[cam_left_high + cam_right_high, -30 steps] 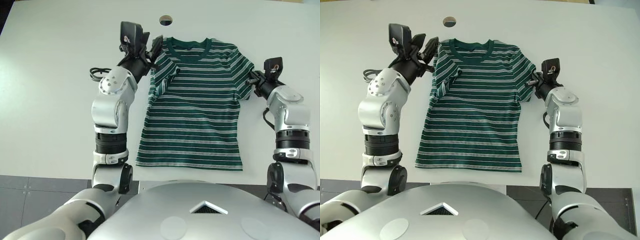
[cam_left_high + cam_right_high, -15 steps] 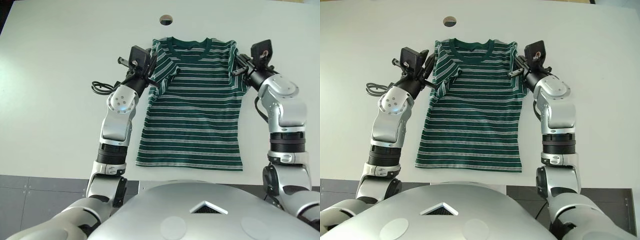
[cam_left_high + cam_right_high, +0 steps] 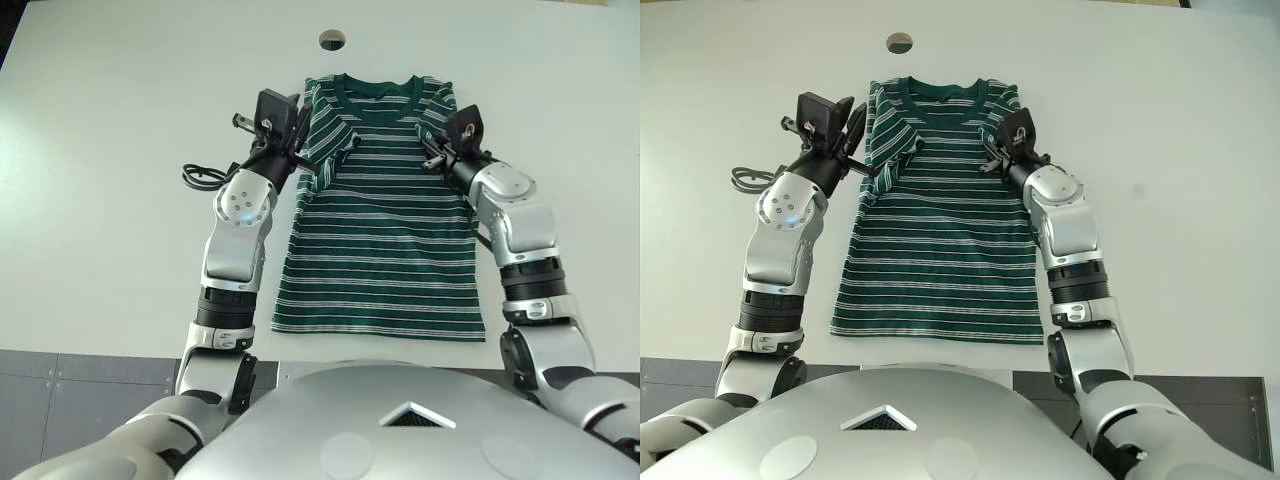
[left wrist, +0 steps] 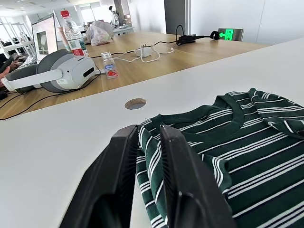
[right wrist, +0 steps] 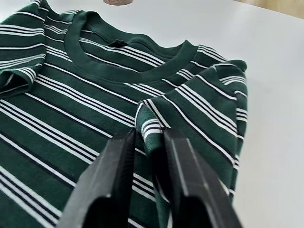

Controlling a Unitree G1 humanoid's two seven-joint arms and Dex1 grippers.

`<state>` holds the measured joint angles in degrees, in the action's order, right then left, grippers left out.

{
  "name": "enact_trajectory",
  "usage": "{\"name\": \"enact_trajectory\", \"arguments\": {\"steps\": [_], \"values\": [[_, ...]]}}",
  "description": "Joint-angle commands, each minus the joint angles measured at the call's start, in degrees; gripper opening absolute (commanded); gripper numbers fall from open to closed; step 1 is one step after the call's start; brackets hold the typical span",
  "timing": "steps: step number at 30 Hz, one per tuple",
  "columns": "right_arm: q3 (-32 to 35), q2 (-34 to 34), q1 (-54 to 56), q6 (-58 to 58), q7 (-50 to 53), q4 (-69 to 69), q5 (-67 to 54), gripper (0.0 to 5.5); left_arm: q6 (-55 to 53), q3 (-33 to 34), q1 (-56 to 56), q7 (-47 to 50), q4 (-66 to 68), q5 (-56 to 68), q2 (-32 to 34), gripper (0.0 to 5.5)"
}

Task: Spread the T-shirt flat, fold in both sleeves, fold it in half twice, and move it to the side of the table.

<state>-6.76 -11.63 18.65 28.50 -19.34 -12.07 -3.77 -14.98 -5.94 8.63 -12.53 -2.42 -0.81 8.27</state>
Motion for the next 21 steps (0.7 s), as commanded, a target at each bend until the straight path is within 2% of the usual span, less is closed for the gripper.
{"name": "enact_trajectory", "arguments": {"steps": [1, 4, 5, 11, 13, 16, 19, 21], "values": [[2.31, 1.31, -1.7, 0.72, -3.07, 4.55, -4.79, 1.67, 0.52, 0.64, 0.28, 0.23, 0.7, -0.18, 0.46, 0.86], [3.56, 0.78, -3.73, -0.05, -6.21, 9.43, -8.3, 2.17, 1.5, 1.09, 0.15, -0.28, 0.35, -0.34, 1.52, 0.86], [4.01, -0.29, -5.84, -3.95, -7.42, 12.67, -8.4, 2.2, 3.83, 0.81, -0.24, -0.86, -0.07, -1.37, 2.96, 0.86], [7.71, -14.77, -17.28, -24.27, -17.55, 25.38, -3.88, 2.2, 20.58, -4.88, -7.14, -13.93, -4.5, -9.4, 20.25, 0.86], [9.4, -22.49, -21.3, -37.74, -19.92, 24.26, 2.34, 2.2, 30.44, -4.5, -10.45, -17.87, -3.76, -11.67, 28.32, 0.86], [9.74, -34.34, -27.29, -54.67, -21.99, 19.42, 13.26, 2.2, 39.28, -2.79, -12.49, -19.19, -0.47, -16.28, 37.39, 0.86], [9.86, -42.24, -31.52, -64.34, -20.86, 13.35, 21.8, 2.2, 44.16, -1.4, -14.57, -21.8, 0.93, -17.51, 44.2, 0.86], [9.7, -45.15, -33.75, -67.3, -19.76, 11.6, 26.03, 2.53, 45.32, -1.14, -16.93, -24.48, 0.1, -16.54, 47.39, 1.16]]}}
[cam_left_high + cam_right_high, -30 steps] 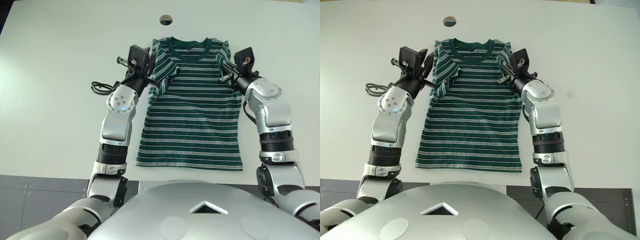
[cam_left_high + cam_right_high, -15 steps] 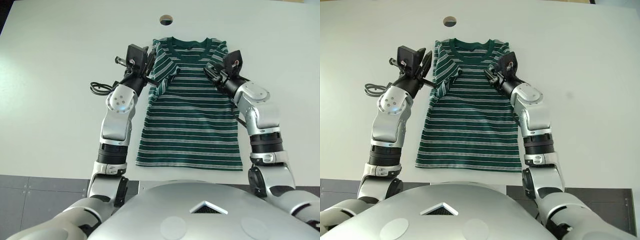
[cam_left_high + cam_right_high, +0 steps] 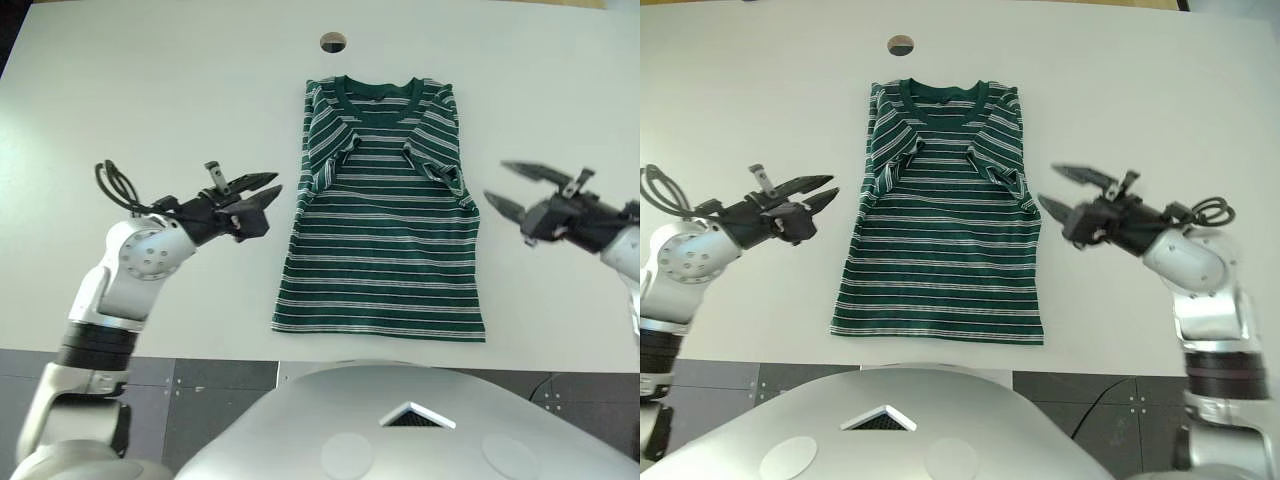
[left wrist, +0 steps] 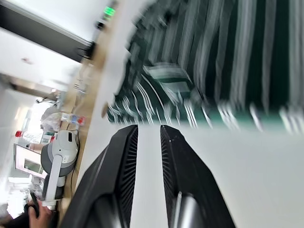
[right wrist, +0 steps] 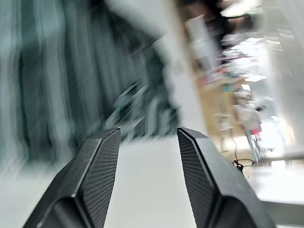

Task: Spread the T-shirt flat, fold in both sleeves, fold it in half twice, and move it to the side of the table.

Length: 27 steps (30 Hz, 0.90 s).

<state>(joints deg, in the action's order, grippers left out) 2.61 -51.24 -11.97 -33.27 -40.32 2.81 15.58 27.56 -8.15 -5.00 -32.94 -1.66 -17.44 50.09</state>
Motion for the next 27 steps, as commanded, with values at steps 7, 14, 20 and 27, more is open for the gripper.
{"name": "enact_trajectory", "arguments": {"steps": [7, 14, 20, 27], "values": [[-3.95, -8.6, -10.74, -9.29, 1.67, -0.73, 13.67, 3.35, 4.0, -0.69, -11.54, -13.6, -5.24, 5.31, 11.03, 1.79], [-4.79, -10.94, -15.78, -6.78, -2.07, 9.34, 9.12, 3.37, 4.24, -0.27, -16.21, -18.81, -6.31, 11.67, 13.29, 2.26], [-9.96, -10.56, -15.02, -4.83, -5.89, 14.37, 8.42, 3.37, 4.58, -3.56, -14.0, -21.91, -7.77, 13.04, 10.89, 2.26], [-14.42, -11.01, -12.54, -4.67, -7.7, 14.63, 9.78, 3.37, 4.53, -8.38, -10.75, -23.57, -9.04, 10.93, 8.19, 2.26]]}}
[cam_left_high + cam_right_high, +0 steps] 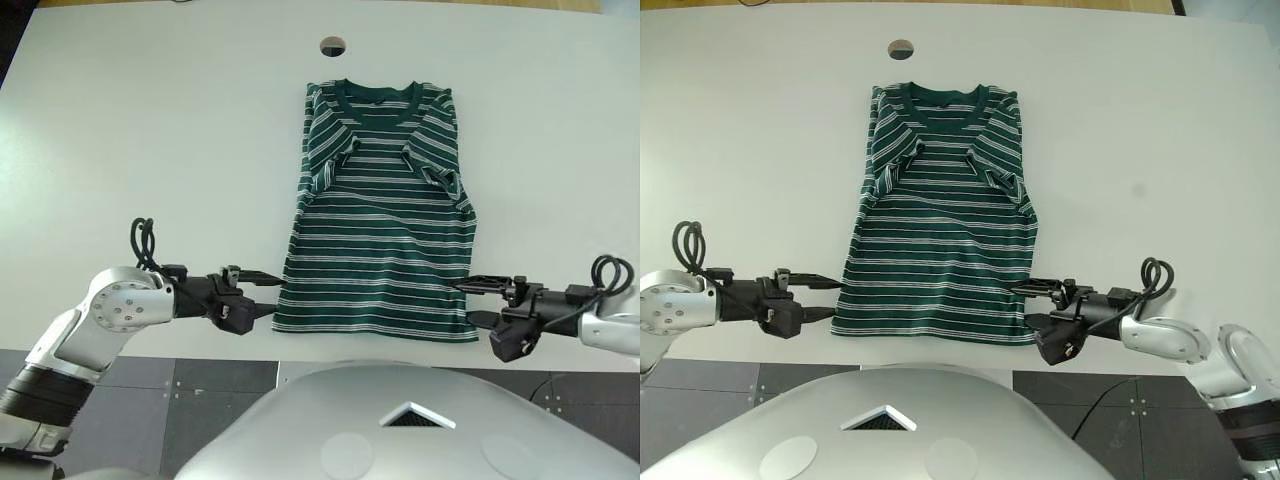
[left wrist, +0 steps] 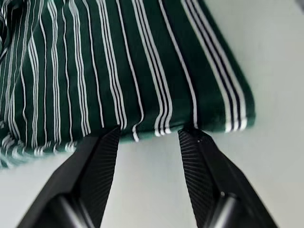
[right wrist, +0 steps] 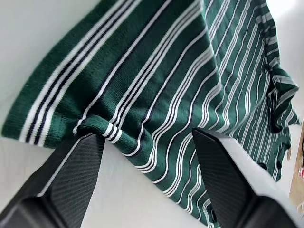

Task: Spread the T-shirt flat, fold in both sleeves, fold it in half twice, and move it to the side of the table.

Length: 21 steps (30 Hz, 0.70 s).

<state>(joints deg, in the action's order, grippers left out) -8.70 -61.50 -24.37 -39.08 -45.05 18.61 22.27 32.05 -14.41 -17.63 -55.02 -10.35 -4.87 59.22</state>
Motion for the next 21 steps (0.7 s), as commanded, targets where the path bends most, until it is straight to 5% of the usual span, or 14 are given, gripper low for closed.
{"name": "enact_trajectory", "arguments": {"steps": [1, 7, 17, 21], "values": [[-3.67, -0.88, 0.18, 1.23, -3.27, -1.25, 3.12, 3.37, -0.01, -2.66, 2.38, -1.66, -0.42, -1.83, -1.23, 2.26], [-5.44, -1.46, 1.14, 1.17, -3.58, -2.17, 3.7, 2.31, -0.64, -4.3, 4.31, -2.79, -0.54, -2.51, -0.98, 2.3], [-6.52, -1.68, 2.84, 2.47, -3.92, -3.56, 2.72, 0.45, -4.46, -5.73, 5.46, -8.23, -1.14, -2.31, 1.84, 0.7], [-6.1, -1.42, 1.99, 10.7, -7.99, -1.25, -8.49, 0.1, -8.44, -5.67, 4.01, -12.35, -2.57, 3.39, 3.81, 0.12]]}}
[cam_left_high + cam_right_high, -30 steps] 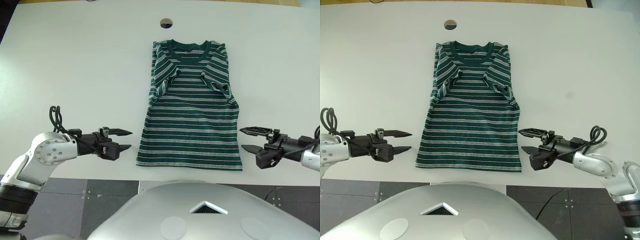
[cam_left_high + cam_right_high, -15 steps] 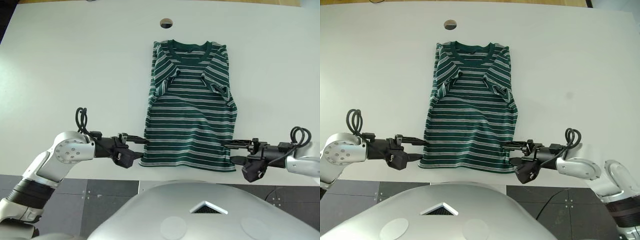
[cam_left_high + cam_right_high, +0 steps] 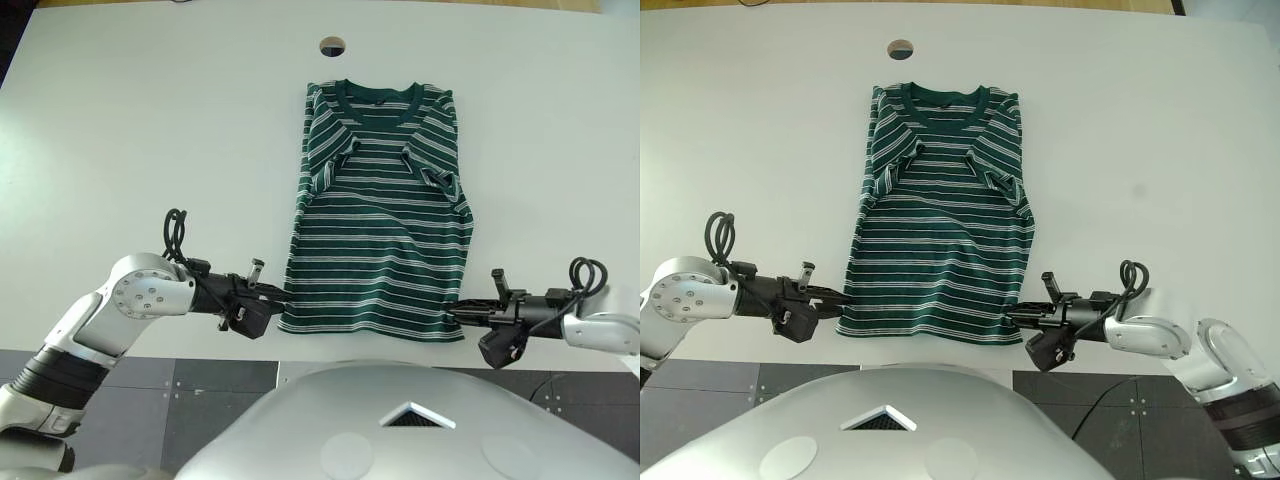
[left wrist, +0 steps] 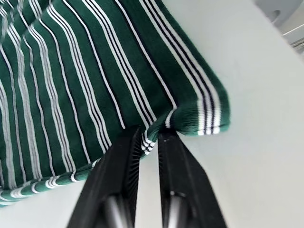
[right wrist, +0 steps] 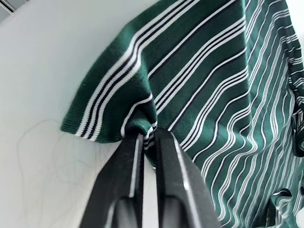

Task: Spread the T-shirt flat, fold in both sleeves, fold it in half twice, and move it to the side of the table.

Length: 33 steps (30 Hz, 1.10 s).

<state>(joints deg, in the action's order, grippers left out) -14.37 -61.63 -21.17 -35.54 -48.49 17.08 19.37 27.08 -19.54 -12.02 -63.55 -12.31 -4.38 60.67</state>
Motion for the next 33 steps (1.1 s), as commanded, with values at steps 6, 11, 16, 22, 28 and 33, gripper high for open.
{"name": "enact_trajectory", "arguments": {"steps": [6, 11, 16, 22, 28, 33], "values": [[1.52, -2.6, -3.32, 18.19, -10.55, 4.76, -18.53, 0.1, -10.28, 1.12, -3.64, -8.5, -3.32, 12.92, 3.79, 0.12], [5.12, -5.16, -9.6, 25.42, -14.64, 9.62, -27.89, 0.1, -12.76, 2.89, -6.36, -10.36, -6.33, 18.19, 4.37, 0.12], [8.69, -5.89, -13.33, 32.35, -15.72, 19.07, -34.26, 0.1, -12.85, 5.16, -10.5, -11.86, -11.01, 23.55, 4.86, 0.12], [10.07, 0.58, -6.63, 37.41, -12.04, 20.15, -38.09, 0.1, -13.25, 8.64, -7.76, -9.8, -10.46, 26.6, 0.92, 0.12], [14.11, 6.59, 2.91, 39.27, -9.47, 9.32, -41.73, 0.1, -21.88, 11.67, 4.62, -1.34, -2.21, 29.07, -9.29, 0.12], [15.56, 11.28, 9.55, 41.48, -6.72, 3.11, -42.83, 0.1, -32.52, 13.0, 16.23, 8.7, 7.32, 26.95, -16.87, 0.12]]}}
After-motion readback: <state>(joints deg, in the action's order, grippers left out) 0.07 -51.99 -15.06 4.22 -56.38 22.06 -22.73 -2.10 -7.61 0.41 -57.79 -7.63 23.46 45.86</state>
